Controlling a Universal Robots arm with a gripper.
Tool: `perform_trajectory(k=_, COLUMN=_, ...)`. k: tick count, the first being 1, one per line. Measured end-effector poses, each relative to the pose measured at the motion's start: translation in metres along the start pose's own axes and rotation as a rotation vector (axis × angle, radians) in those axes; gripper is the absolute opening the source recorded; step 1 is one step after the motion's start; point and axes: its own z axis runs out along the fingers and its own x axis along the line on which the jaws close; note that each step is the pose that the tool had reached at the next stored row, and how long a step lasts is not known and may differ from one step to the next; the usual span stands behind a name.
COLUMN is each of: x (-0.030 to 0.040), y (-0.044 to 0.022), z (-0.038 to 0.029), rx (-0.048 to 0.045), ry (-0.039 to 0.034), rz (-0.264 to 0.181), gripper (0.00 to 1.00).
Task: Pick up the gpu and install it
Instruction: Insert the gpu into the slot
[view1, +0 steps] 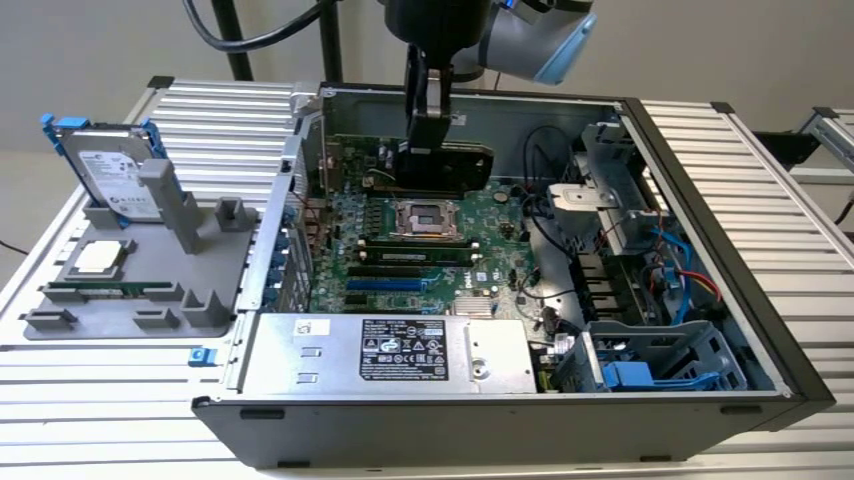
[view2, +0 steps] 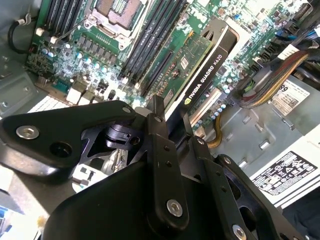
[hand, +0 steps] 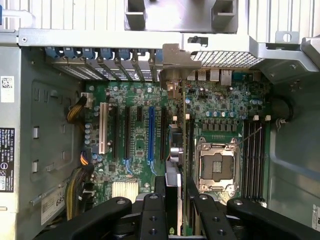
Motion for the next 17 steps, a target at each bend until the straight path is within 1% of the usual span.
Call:
perform_trajectory(k=3, x=0.0, y=-0.0001, z=0.0018, rx=-0.0001, ry=0.0002, rz=0.0, gripper=0.0)
perform_trajectory(k=8, x=0.0001, y=-0.0003, z=0.007, rx=-0.0001, ry=0.0003, rz=0.0, gripper=0.0)
perform_trajectory(k=9, x=0.0001, y=-0.0004, z=0.0097, rx=-0.0001, ry=0.0002, rz=0.0, gripper=0.0)
perform_trajectory(k=17, x=0.0002, y=-0.0004, z=0.0192, rx=-0.0002, ry=0.0003, rz=0.0, gripper=0.0)
